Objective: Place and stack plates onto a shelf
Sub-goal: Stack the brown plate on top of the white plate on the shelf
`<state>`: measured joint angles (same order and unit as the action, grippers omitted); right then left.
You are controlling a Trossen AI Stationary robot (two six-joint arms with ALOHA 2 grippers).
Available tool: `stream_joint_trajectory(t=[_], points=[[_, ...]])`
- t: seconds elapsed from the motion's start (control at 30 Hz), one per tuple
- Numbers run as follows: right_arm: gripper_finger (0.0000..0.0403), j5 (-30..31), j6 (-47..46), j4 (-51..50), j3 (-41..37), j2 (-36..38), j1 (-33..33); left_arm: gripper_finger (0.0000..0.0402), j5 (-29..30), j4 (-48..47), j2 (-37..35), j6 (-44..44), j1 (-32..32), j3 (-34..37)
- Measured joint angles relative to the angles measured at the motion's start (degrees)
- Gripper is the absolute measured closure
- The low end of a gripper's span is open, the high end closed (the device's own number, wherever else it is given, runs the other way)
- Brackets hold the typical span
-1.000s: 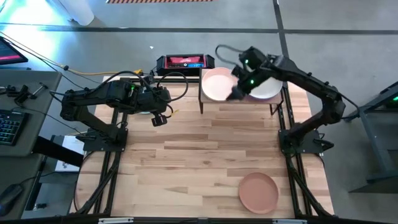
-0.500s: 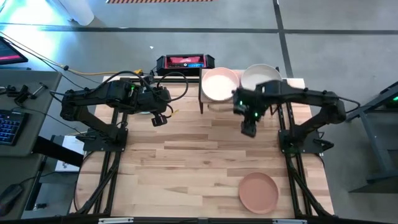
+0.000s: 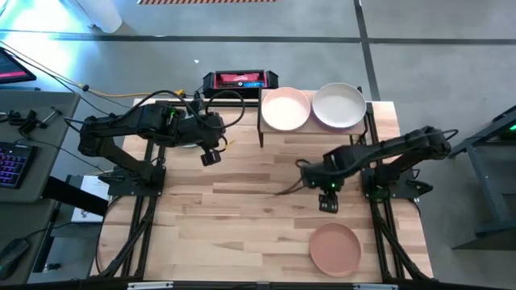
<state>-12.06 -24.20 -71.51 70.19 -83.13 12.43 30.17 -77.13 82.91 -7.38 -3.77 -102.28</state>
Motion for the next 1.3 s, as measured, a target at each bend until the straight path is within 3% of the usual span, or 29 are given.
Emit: stream_joint_trajectory(t=[0.7, 1.3], points=[[0.019, 2.2, -8.0, 23.0, -16.8, 0.0, 14.8, 0.0273, -4.3, 0.3, 0.0, -5.5, 0.0, 0.0], [0.019, 3.5, -5.5, 28.8, -19.0, -6.4, 17.6, 0.0273, -4.6, 0.5, 0.0, -5.6, 0.0, 0.0]])
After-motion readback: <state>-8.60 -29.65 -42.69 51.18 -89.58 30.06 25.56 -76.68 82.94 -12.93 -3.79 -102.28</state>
